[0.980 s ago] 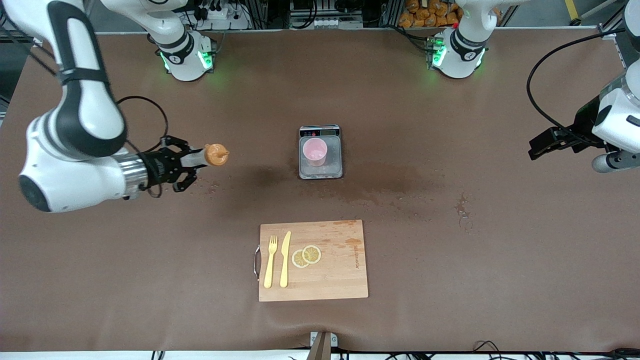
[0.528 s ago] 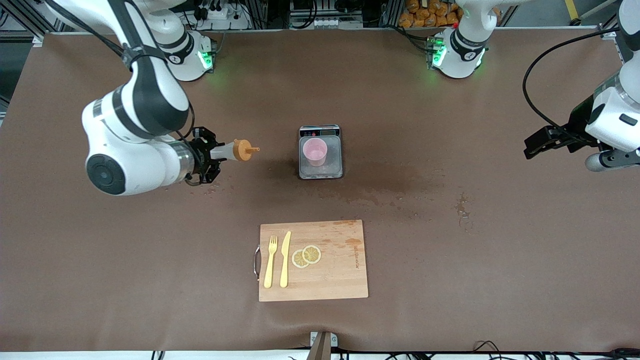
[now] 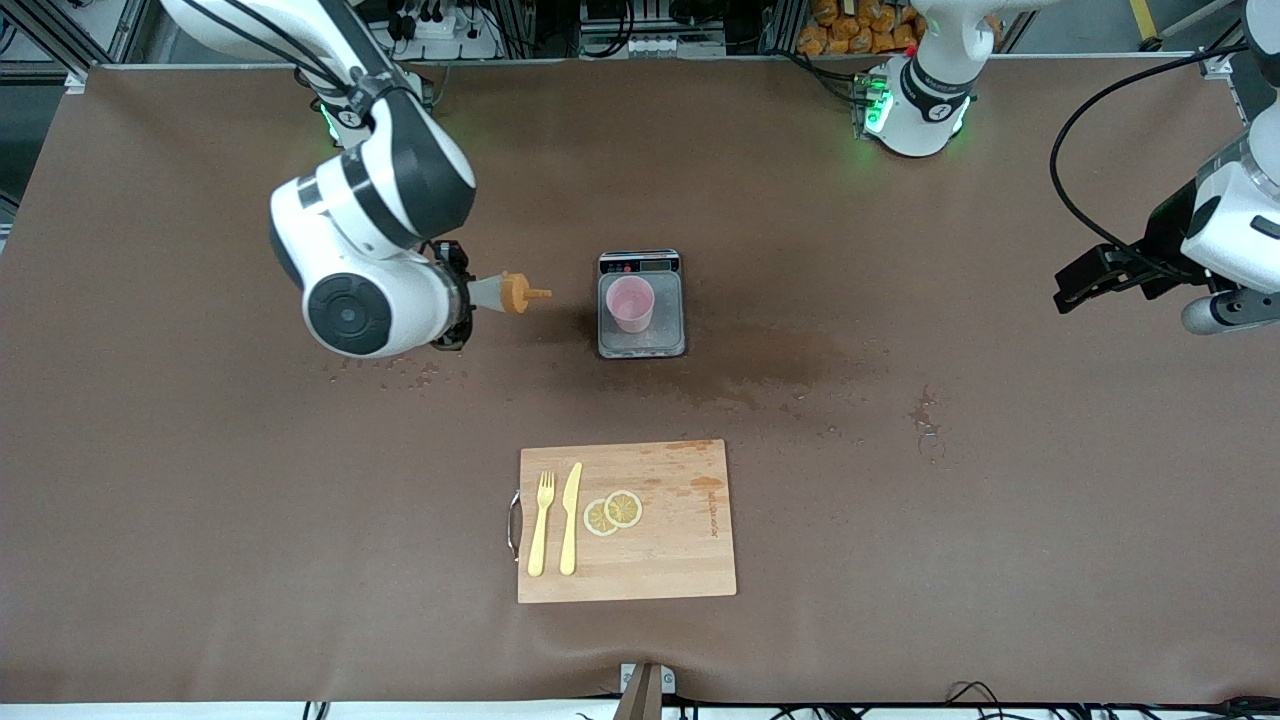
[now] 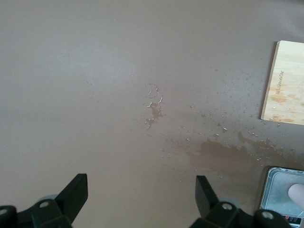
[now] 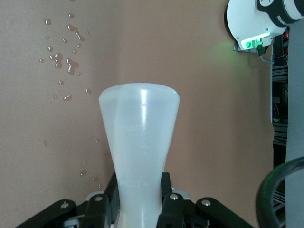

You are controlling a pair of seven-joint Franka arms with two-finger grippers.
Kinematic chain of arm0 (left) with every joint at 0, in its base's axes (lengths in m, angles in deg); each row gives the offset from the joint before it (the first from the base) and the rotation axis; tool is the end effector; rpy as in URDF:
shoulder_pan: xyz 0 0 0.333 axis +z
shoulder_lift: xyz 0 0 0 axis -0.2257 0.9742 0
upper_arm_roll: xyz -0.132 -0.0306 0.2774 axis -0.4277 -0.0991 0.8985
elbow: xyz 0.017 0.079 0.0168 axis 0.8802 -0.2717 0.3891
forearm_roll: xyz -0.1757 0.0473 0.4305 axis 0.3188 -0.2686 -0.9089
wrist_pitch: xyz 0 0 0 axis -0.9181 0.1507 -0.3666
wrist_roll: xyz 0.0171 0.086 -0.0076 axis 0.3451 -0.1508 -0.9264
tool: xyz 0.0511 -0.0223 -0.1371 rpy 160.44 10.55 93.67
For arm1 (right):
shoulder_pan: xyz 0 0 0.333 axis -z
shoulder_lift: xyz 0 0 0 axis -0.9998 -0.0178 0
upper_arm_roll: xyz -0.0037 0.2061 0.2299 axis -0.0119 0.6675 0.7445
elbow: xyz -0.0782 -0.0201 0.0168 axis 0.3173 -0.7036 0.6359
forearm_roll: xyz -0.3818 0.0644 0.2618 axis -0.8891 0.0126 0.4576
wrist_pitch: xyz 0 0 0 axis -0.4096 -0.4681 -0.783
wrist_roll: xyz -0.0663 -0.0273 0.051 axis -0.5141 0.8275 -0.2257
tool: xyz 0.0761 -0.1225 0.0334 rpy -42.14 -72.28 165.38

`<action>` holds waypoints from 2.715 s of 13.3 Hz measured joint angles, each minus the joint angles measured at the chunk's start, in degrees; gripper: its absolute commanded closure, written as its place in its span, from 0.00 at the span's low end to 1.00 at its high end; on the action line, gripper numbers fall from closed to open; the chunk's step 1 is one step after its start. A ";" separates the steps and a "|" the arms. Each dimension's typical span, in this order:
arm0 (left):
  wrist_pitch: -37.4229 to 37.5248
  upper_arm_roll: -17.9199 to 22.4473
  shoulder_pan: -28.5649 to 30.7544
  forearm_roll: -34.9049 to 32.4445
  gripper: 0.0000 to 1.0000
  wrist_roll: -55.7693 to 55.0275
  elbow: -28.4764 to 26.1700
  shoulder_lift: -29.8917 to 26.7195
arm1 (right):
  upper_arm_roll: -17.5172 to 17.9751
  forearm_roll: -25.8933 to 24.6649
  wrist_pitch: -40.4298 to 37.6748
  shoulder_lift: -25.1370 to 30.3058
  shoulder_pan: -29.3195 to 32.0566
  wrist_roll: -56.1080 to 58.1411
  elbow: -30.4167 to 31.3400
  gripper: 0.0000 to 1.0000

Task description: Add sauce to pink cup with both arms

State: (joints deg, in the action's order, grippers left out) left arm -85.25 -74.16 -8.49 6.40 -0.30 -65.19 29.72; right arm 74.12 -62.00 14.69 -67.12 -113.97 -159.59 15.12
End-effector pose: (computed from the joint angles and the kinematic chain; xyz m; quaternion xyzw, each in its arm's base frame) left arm 0.6501 -0.0764 0.5652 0.9969 0.0778 0.0118 0.0004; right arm 0.5973 0.3325 0.3346 0.6703 -0.7007 -0.1616 0.1833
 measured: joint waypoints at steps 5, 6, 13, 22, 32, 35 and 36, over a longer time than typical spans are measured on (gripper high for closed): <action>0.22 0.01 -0.01 0.00 0.00 -0.20 -0.01 -0.01 | -0.02 -4.45 0.27 -2.31 -3.95 -5.98 -0.37 0.63; 0.24 0.01 -0.01 0.00 0.00 -0.26 -0.04 -0.01 | -0.02 -5.07 0.38 -2.95 -4.92 -7.24 -0.50 0.63; 0.25 0.01 -0.01 0.00 0.00 -0.35 -0.36 -0.01 | -0.03 -11.53 0.06 -4.93 -9.08 -12.21 -1.51 0.60; 0.26 0.01 -0.01 0.00 0.00 -0.35 -0.82 -0.01 | -0.06 -15.29 -1.14 -7.67 -13.72 -15.07 -1.67 0.67; 0.26 0.01 -0.01 0.00 0.00 -0.35 -0.97 -0.01 | -1.03 -15.59 -1.15 -8.50 -13.68 -15.14 -2.66 0.75; 0.26 0.01 0.01 0.00 0.00 -0.35 -0.99 -0.01 | -1.11 -14.30 -1.22 -7.80 -11.25 -11.27 -3.67 0.76; 0.26 0.02 0.01 0.00 0.00 -0.35 -1.00 -0.01 | -1.11 -13.41 -1.33 -7.37 -9.98 -9.86 -3.95 0.76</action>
State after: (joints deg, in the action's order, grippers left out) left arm -85.00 -74.15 -8.48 6.40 -0.65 -66.19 29.72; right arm 73.00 -75.41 13.36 -74.49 -123.95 -169.45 11.17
